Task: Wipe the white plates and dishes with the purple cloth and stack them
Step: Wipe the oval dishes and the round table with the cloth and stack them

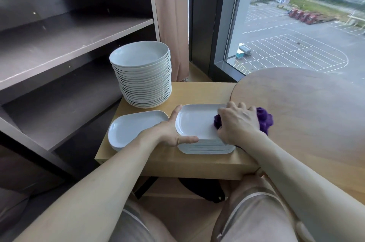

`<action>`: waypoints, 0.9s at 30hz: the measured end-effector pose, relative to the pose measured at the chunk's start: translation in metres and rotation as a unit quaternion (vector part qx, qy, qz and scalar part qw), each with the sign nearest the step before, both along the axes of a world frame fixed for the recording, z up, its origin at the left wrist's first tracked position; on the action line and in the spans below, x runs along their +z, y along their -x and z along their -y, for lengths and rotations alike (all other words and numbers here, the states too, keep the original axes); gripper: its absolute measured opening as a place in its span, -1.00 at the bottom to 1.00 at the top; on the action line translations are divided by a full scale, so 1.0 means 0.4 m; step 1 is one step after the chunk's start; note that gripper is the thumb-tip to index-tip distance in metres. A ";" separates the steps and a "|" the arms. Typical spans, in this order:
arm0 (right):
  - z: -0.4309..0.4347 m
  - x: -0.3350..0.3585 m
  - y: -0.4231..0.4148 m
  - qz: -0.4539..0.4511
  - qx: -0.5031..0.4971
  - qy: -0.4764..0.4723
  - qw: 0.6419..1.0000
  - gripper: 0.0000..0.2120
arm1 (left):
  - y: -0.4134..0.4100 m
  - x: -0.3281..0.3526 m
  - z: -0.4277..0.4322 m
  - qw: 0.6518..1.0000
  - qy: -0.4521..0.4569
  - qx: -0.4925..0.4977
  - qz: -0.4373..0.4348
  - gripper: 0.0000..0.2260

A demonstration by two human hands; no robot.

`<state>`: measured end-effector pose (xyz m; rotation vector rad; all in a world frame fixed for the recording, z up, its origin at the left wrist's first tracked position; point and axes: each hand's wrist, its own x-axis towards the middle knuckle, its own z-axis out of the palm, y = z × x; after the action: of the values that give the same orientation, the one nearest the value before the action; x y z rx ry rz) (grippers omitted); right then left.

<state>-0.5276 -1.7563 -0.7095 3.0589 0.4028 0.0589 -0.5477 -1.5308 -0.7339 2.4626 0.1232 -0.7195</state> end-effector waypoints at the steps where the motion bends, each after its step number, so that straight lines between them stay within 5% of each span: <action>1: 0.012 0.000 -0.008 0.007 -0.019 0.005 1.000 -0.84 | -0.002 0.000 0.000 1.000 0.002 0.000 0.000 0.17; 16: -0.139 -0.028 -0.069 0.072 0.062 -0.042 0.995 -0.81 | -0.010 -0.011 -0.001 1.000 0.004 -0.009 0.013 0.20; 27: -0.196 -0.009 -0.048 -0.023 0.192 -0.101 0.976 -0.80 | 0.005 0.006 0.004 0.999 0.029 -0.021 0.031 0.24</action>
<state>-0.5083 -1.6780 -0.7130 3.1304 1.0465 0.0481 -0.5499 -1.5323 -0.7315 2.4359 0.0266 -0.6544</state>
